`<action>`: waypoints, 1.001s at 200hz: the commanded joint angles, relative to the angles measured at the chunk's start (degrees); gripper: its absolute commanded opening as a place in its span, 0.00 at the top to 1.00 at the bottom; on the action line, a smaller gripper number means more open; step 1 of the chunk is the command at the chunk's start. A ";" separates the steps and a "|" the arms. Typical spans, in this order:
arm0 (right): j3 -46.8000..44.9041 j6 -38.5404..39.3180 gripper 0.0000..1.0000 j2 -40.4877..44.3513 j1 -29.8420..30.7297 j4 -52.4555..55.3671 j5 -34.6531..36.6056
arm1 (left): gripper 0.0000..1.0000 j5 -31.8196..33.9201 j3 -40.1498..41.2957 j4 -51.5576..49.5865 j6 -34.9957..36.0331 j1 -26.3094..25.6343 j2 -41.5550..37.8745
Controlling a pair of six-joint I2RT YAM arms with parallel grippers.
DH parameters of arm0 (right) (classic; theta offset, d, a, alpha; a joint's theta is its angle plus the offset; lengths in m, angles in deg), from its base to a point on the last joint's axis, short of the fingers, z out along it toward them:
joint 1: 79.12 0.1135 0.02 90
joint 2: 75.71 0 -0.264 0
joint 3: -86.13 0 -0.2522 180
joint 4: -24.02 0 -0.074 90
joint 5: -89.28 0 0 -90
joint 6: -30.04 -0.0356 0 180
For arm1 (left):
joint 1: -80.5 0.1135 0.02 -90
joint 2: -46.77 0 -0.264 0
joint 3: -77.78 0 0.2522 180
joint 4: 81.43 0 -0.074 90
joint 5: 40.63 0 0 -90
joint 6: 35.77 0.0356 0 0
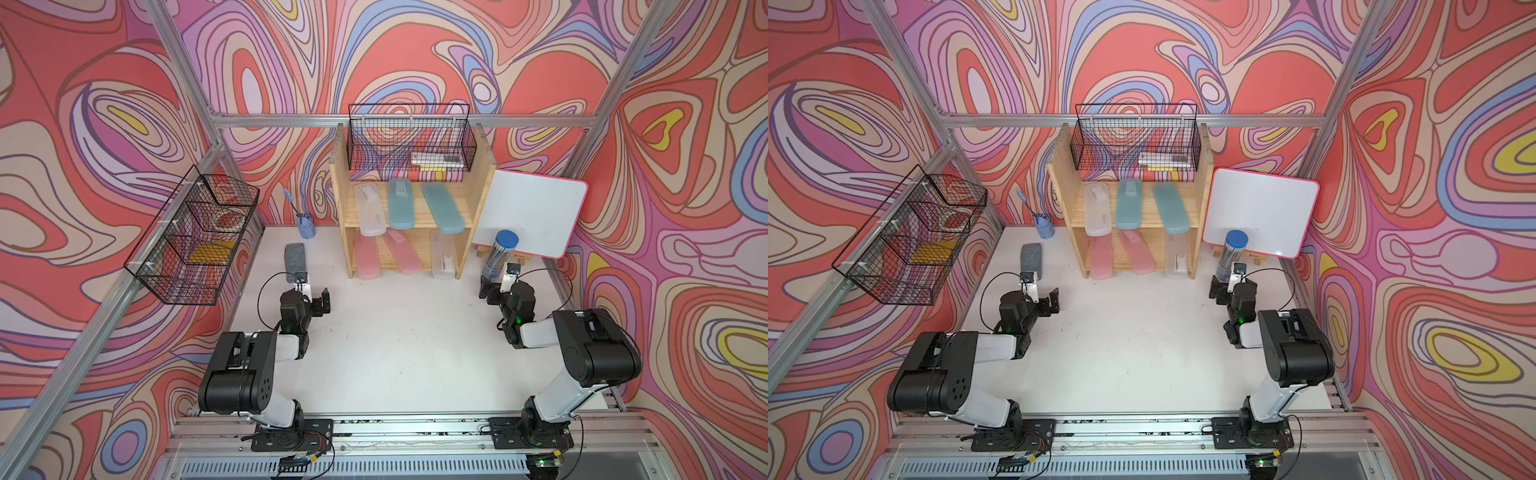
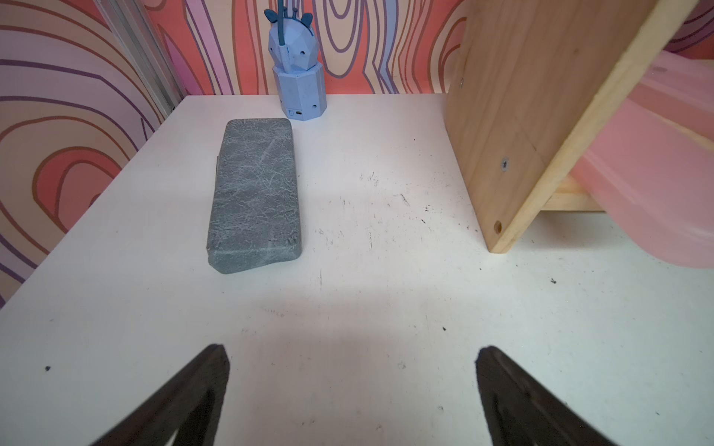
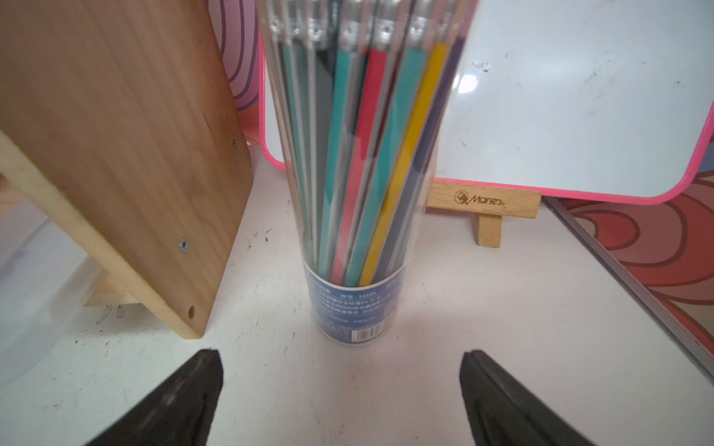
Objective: Remove the pencil cases from the shelf
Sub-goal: Pick up the pencil case from the shelf.
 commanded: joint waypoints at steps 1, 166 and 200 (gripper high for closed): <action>0.40 0.42 0.02 -0.45 -0.22 -0.88 -0.16 | 0.01 -0.68 -0.18 0.58 1.14 -0.02 0.22; 0.44 0.23 0.02 -0.57 -0.22 -0.80 -0.33 | 0.01 0.51 -0.57 0.07 0.69 -0.04 0.36; 0.57 0.28 0.02 -0.57 -0.22 -0.61 -0.42 | 0.01 0.53 -0.52 0.05 0.70 -0.03 0.27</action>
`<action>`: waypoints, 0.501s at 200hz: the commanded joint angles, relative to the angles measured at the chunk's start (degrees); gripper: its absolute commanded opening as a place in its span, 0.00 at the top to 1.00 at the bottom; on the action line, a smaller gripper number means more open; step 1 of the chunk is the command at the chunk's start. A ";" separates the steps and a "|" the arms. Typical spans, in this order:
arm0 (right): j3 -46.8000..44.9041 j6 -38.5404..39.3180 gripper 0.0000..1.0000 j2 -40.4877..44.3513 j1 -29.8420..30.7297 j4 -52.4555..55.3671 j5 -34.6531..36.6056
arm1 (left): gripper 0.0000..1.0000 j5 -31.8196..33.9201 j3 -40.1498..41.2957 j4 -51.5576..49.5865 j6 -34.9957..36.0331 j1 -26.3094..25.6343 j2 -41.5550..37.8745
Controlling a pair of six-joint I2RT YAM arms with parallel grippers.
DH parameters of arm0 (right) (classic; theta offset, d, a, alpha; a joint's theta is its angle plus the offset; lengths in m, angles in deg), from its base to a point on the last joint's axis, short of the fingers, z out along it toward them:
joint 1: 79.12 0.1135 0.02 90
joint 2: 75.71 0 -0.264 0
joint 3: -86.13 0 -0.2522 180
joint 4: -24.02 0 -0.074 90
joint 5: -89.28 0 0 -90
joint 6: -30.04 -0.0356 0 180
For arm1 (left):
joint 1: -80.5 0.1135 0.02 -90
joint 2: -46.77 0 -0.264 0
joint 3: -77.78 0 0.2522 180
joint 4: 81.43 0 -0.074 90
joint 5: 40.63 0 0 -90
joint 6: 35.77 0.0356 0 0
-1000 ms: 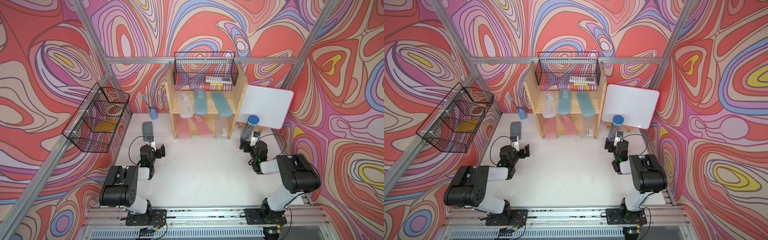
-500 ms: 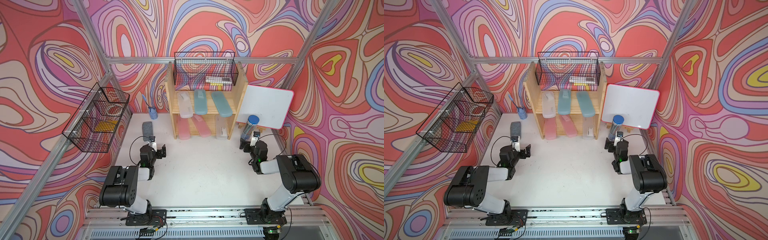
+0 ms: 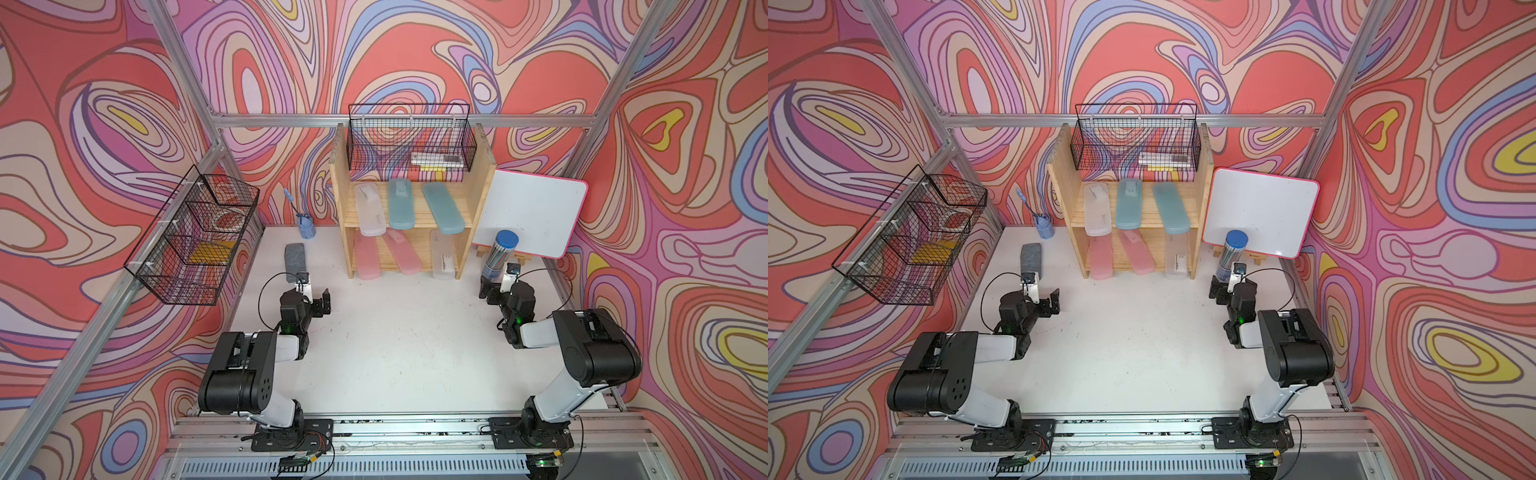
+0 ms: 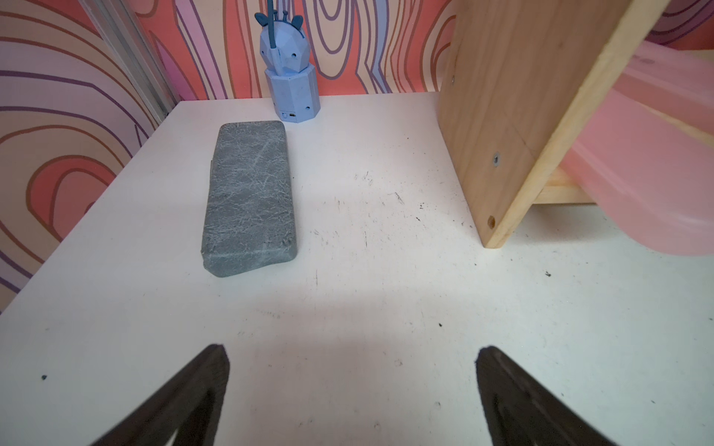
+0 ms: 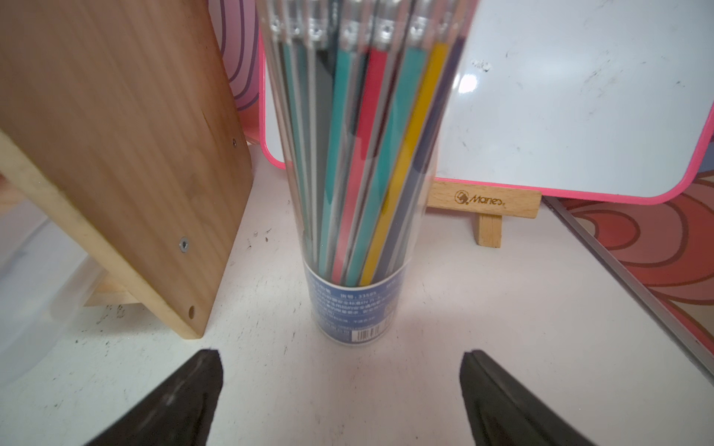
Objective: Remove the pencil cases from the shelf
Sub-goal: Pick up the pencil case from the shelf.
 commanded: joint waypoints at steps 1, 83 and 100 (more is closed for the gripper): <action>0.59 0.28 0.02 -0.57 -0.22 -0.60 -0.40 | 0.01 1.15 -0.89 -0.34 -0.66 -0.03 0.24; 5.75 -0.85 0.02 6.35 -0.21 14.56 2.76 | 0.01 5.23 -3.14 -10.60 -2.02 -0.03 -7.22; 9.04 -4.15 0.02 10.21 -0.27 23.95 3.37 | 0.01 7.30 -6.42 -21.13 -5.20 -0.03 -13.66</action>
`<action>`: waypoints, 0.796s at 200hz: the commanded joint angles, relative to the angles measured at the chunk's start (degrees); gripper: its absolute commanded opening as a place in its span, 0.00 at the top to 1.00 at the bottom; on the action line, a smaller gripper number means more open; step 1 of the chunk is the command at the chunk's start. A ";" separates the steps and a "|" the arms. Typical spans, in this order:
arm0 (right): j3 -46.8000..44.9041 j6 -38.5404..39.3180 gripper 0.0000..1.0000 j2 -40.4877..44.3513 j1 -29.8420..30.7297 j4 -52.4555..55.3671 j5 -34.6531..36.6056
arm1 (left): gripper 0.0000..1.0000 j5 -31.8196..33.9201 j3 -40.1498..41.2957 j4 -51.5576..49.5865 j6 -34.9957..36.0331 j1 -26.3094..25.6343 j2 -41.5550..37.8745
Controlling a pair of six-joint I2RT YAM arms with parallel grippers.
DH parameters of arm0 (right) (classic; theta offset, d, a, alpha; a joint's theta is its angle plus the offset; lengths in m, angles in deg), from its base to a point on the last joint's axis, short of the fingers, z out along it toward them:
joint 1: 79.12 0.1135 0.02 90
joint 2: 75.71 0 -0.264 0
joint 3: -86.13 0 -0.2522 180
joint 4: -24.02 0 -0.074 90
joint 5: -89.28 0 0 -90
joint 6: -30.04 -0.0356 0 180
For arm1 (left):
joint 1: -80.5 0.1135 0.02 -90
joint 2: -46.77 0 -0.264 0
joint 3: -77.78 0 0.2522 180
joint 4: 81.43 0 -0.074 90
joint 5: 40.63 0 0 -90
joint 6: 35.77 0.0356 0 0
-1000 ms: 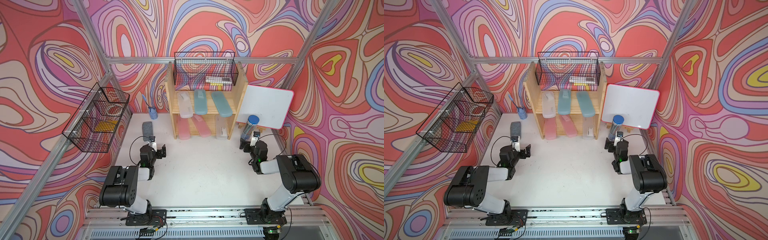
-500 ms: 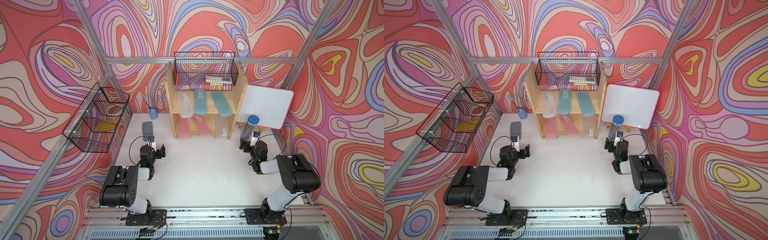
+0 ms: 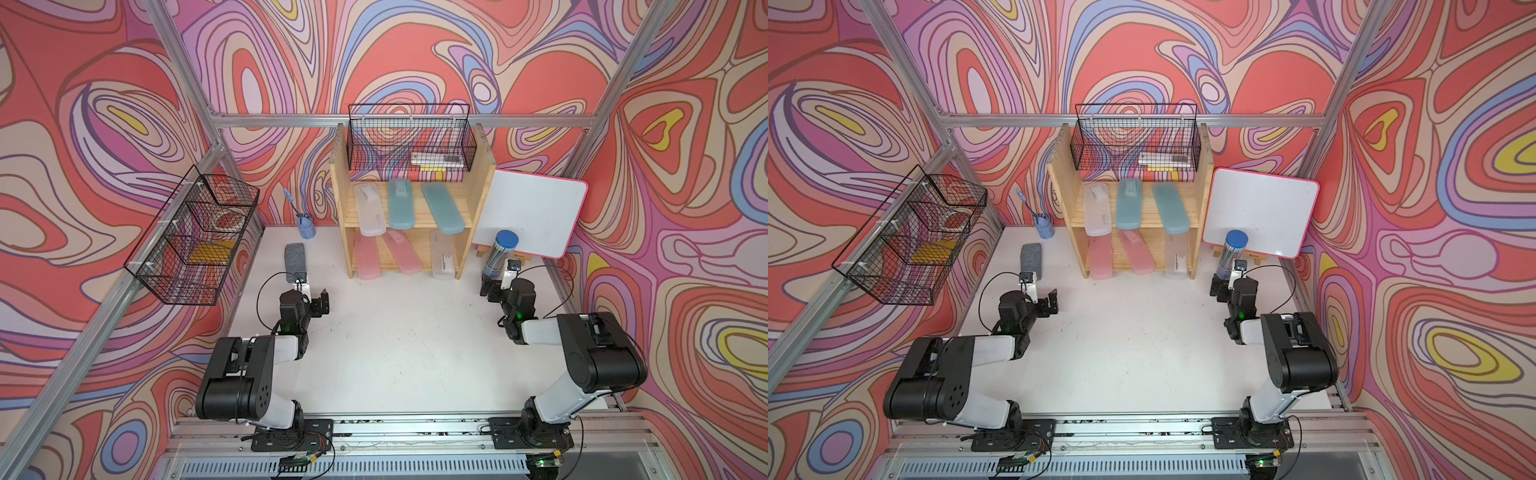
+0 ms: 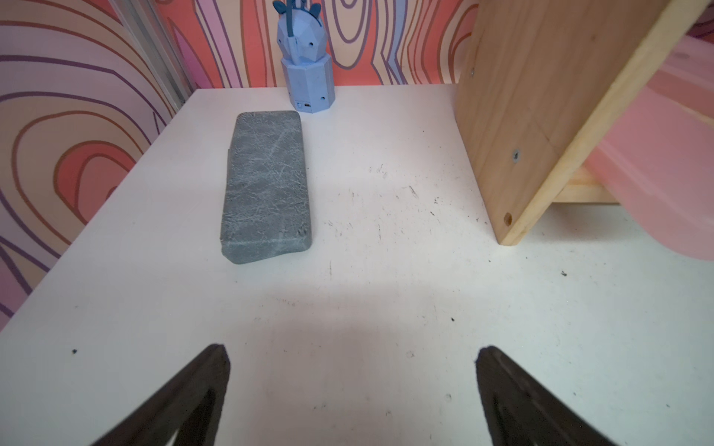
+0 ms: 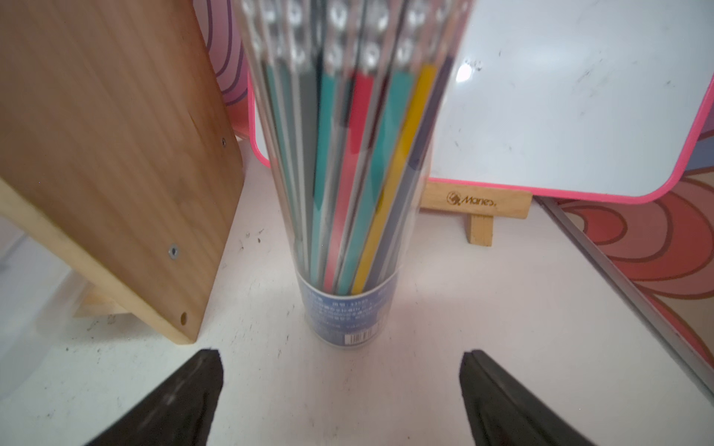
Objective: Remove the pencil cases from the shelf
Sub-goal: Pick up the pencil case from the shelf.
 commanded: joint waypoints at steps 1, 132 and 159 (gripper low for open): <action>5.04 -3.89 0.02 5.95 -0.29 13.71 1.89 | 0.01 4.27 -5.25 -13.59 -4.32 -0.03 -8.45; 35.20 -23.55 0.01 14.40 -0.18 70.97 -21.58 | 0.01 -23.56 -32.80 -55.93 -48.05 -0.05 -21.96; 35.02 -26.49 0.02 16.73 -0.22 71.37 -25.14 | 0.01 -27.75 -32.50 -48.27 -55.47 -0.03 -20.11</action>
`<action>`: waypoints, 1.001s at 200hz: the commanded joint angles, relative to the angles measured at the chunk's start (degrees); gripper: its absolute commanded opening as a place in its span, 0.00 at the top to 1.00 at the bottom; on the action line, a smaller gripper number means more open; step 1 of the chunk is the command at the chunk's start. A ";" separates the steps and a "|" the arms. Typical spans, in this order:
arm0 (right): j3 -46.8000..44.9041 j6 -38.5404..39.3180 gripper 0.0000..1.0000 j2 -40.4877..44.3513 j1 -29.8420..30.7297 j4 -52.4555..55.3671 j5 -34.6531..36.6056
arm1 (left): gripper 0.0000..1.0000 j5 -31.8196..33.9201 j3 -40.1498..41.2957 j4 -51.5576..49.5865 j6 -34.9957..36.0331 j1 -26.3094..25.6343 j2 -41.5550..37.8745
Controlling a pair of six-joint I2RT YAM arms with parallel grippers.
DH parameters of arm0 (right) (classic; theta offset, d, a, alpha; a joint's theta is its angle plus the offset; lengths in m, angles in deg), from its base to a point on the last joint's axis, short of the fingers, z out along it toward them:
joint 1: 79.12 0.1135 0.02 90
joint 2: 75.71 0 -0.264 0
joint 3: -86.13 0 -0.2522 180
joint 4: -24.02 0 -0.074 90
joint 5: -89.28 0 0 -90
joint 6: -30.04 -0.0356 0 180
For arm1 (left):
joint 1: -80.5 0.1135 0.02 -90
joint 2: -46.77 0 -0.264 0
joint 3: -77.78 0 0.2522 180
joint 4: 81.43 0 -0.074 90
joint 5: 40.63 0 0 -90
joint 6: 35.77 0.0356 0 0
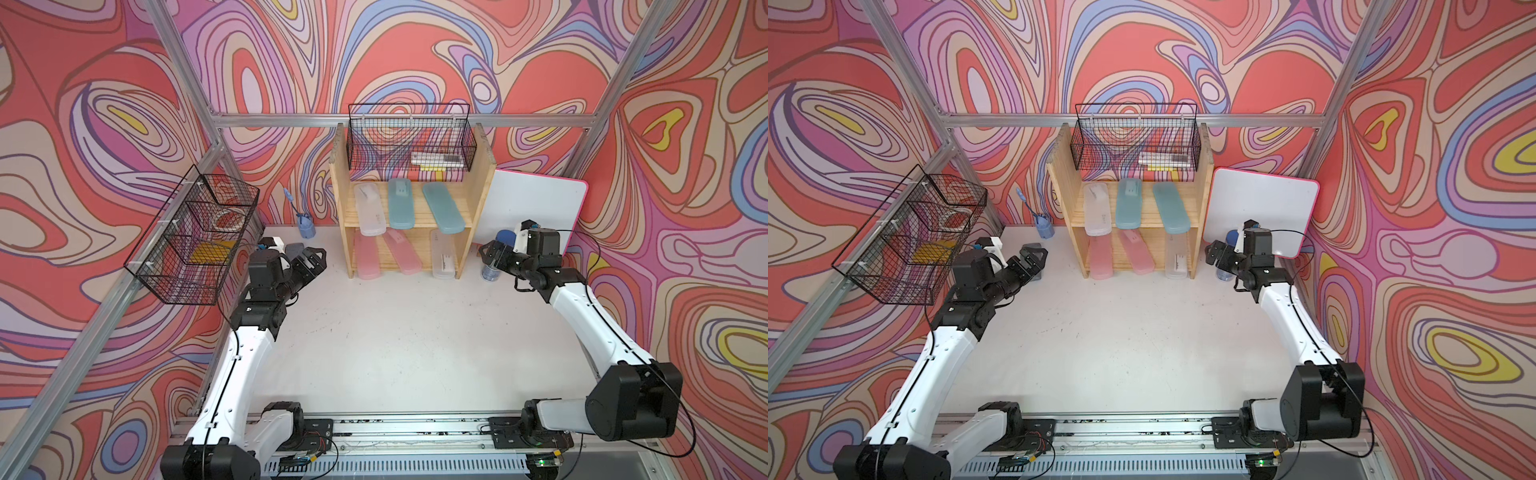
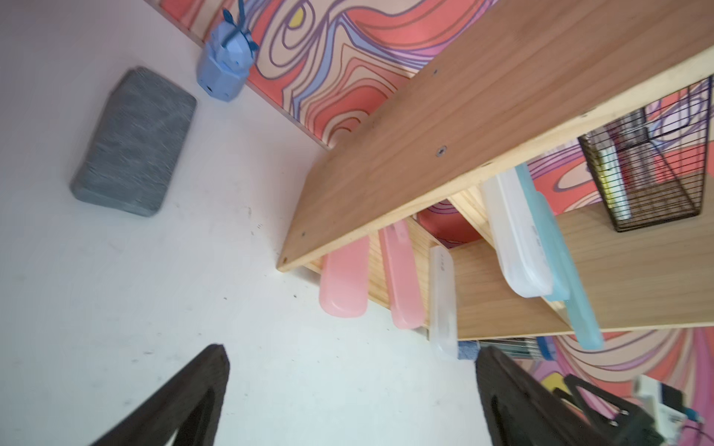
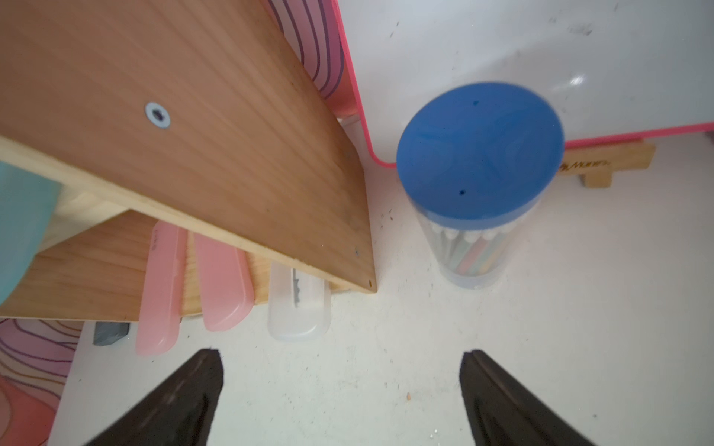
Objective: Remove the pencil cases from the shelf
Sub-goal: Pick up the pencil case from the shelf.
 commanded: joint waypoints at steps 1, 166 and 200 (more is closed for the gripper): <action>0.77 -4.40 0.02 2.43 -0.22 4.83 -6.14 | 0.01 -8.38 -0.61 6.52 -10.19 -0.03 1.56; -3.67 -10.27 0.07 8.35 3.63 1.31 -15.72 | 0.27 -3.77 -6.79 32.41 -28.86 -12.57 19.83; -3.67 -10.61 0.08 8.63 3.71 1.00 -14.84 | 0.33 -3.96 -8.22 33.94 -29.60 -14.04 22.29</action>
